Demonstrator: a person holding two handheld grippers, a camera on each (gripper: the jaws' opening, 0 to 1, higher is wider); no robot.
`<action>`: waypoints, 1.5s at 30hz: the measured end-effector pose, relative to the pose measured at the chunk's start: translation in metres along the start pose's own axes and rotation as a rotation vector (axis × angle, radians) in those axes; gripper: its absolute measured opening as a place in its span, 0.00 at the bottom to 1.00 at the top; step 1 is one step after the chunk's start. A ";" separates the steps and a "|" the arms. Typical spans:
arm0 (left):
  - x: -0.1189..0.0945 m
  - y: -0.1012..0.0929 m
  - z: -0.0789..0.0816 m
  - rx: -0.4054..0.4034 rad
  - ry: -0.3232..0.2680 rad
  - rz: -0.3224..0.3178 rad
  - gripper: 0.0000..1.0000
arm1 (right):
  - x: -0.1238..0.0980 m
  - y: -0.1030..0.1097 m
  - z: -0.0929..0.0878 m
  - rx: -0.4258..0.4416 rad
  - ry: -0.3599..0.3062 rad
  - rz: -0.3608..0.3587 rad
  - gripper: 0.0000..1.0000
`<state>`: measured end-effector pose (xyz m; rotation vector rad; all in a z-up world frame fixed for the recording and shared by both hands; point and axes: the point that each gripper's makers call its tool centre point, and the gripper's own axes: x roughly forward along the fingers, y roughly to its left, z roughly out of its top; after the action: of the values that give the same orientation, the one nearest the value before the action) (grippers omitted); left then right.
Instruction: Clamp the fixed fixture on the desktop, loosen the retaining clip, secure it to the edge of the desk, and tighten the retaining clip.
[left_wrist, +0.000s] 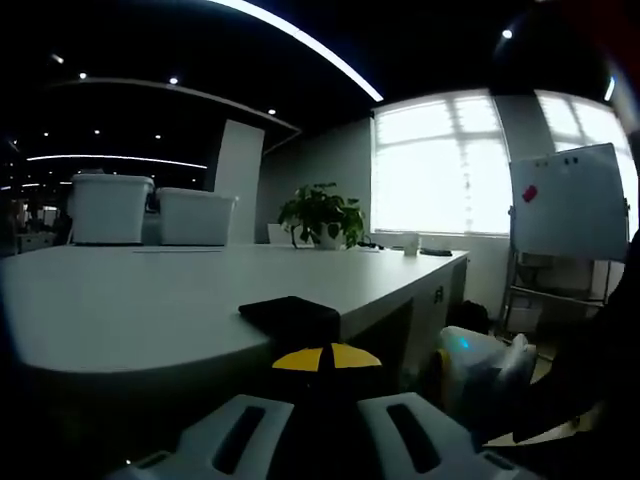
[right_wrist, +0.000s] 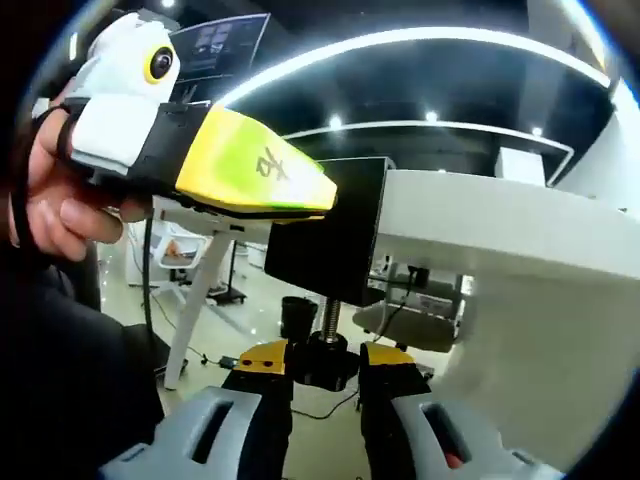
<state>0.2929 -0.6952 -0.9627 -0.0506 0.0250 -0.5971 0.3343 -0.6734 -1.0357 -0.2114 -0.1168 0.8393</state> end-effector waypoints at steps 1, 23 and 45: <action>0.000 0.000 0.000 0.000 0.001 0.000 0.01 | 0.000 0.001 0.000 0.001 0.000 0.035 0.24; -0.001 0.004 -0.005 0.000 0.031 0.005 0.01 | 0.004 0.010 -0.002 0.046 -0.005 0.344 0.25; 0.007 -0.005 -0.001 -0.002 -0.008 0.011 0.01 | -0.004 -0.004 -0.016 0.160 0.023 -0.382 0.42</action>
<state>0.2959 -0.7038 -0.9637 -0.0549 0.0177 -0.5859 0.3375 -0.6817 -1.0500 -0.0445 -0.0650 0.4627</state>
